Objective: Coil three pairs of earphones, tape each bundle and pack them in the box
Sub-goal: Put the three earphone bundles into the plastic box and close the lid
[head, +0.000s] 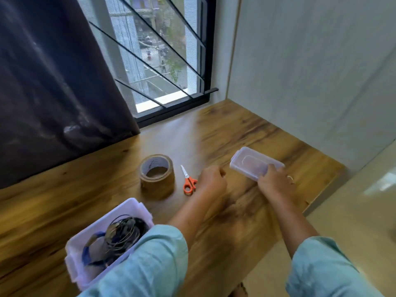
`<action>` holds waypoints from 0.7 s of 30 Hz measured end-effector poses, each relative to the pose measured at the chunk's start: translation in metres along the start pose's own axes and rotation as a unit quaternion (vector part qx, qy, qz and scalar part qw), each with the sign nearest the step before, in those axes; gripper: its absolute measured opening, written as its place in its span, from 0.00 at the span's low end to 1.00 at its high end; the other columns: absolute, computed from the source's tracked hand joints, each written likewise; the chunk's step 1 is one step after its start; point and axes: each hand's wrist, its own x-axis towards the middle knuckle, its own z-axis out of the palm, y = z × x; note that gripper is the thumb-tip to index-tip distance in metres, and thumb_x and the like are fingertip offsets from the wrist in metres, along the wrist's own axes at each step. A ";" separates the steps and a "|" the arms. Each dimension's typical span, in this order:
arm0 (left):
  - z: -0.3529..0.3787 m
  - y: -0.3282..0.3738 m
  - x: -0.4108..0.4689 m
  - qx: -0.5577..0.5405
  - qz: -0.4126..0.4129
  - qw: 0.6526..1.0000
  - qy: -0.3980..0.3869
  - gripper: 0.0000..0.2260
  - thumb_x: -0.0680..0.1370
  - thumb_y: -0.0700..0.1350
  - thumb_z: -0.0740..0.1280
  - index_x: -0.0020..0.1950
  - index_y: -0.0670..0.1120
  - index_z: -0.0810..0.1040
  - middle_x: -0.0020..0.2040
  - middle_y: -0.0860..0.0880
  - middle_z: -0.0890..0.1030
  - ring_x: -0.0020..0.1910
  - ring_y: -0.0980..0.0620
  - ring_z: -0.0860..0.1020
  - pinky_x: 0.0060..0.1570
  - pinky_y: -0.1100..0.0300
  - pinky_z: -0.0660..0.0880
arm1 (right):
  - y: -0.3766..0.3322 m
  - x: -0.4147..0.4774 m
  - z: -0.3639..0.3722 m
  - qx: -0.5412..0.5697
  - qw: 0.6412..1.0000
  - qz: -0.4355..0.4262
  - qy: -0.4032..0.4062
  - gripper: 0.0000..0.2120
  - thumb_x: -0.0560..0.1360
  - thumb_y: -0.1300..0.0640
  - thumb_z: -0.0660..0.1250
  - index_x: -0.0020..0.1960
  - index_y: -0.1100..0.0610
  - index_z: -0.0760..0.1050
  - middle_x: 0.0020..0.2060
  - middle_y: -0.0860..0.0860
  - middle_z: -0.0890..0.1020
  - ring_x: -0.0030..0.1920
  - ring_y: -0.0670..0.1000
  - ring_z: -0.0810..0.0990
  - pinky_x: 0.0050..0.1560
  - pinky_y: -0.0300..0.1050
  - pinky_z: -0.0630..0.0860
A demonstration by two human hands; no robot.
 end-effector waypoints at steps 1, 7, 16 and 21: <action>0.004 0.004 0.008 0.000 -0.007 1.000 -0.003 0.14 0.77 0.42 0.61 0.61 0.45 0.76 0.62 0.44 0.77 0.61 0.45 0.74 0.60 0.55 0.72 | 0.000 0.001 0.001 -0.007 1.000 -0.003 -0.002 0.20 0.79 0.51 0.57 0.69 0.55 0.66 0.68 0.60 0.66 0.63 0.63 0.70 0.60 0.55 0.70; 0.022 0.024 0.041 0.018 -0.039 0.999 -0.032 0.16 0.79 0.45 0.61 0.65 0.42 0.68 0.64 0.42 0.73 0.64 0.42 0.70 0.63 0.51 0.68 | -0.002 -0.003 0.009 0.064 0.997 -0.029 0.012 0.19 0.81 0.55 0.53 0.72 0.52 0.64 0.73 0.56 0.59 0.66 0.62 0.67 0.65 0.53 0.69; 0.001 -0.007 0.018 -0.156 -0.104 0.978 0.093 0.13 0.76 0.37 0.61 0.57 0.44 0.81 0.53 0.44 0.82 0.53 0.44 0.79 0.53 0.55 0.76 | -0.022 -0.005 0.005 0.300 0.953 0.012 0.046 0.23 0.74 0.74 0.57 0.65 0.60 0.73 0.66 0.56 0.72 0.65 0.58 0.73 0.63 0.49 0.73; -0.055 -0.044 -0.037 -0.209 -0.080 0.948 0.227 0.13 0.75 0.38 0.67 0.59 0.44 0.80 0.50 0.51 0.81 0.45 0.52 0.79 0.42 0.61 0.75 | -0.075 -0.041 0.002 0.364 0.928 -0.072 0.033 0.20 0.73 0.71 0.59 0.62 0.61 0.76 0.58 0.58 0.80 0.59 0.57 0.77 0.57 0.46 0.75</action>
